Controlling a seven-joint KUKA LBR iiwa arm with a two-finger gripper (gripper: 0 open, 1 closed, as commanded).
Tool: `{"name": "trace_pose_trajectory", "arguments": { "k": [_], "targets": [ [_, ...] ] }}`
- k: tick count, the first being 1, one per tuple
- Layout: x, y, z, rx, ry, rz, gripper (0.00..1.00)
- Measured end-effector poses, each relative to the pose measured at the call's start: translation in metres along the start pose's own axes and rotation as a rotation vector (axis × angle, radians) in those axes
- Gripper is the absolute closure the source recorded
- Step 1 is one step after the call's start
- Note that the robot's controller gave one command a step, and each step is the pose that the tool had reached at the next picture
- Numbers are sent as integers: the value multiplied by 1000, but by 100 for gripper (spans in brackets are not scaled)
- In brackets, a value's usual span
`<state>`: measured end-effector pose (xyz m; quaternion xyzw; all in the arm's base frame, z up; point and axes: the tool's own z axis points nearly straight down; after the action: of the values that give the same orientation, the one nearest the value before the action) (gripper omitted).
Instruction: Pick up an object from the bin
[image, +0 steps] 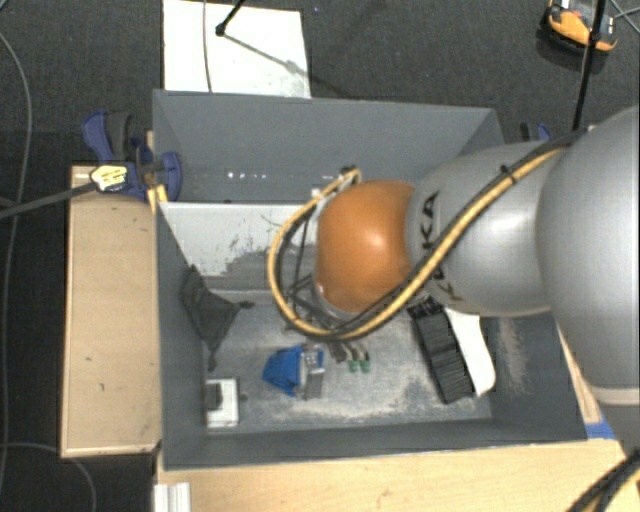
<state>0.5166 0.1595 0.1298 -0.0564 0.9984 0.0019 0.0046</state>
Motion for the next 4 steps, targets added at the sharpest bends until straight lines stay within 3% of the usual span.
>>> {"name": "trace_pose_trajectory", "arguments": {
  "k": [1, 2, 4],
  "targets": [
    [2, -15, 61, 2, 11, 37, 0],
    [9, -3, 60, -1, 2, 86, 100],
    [9, -3, 59, -1, 2, 87, 100]
  ]
}}
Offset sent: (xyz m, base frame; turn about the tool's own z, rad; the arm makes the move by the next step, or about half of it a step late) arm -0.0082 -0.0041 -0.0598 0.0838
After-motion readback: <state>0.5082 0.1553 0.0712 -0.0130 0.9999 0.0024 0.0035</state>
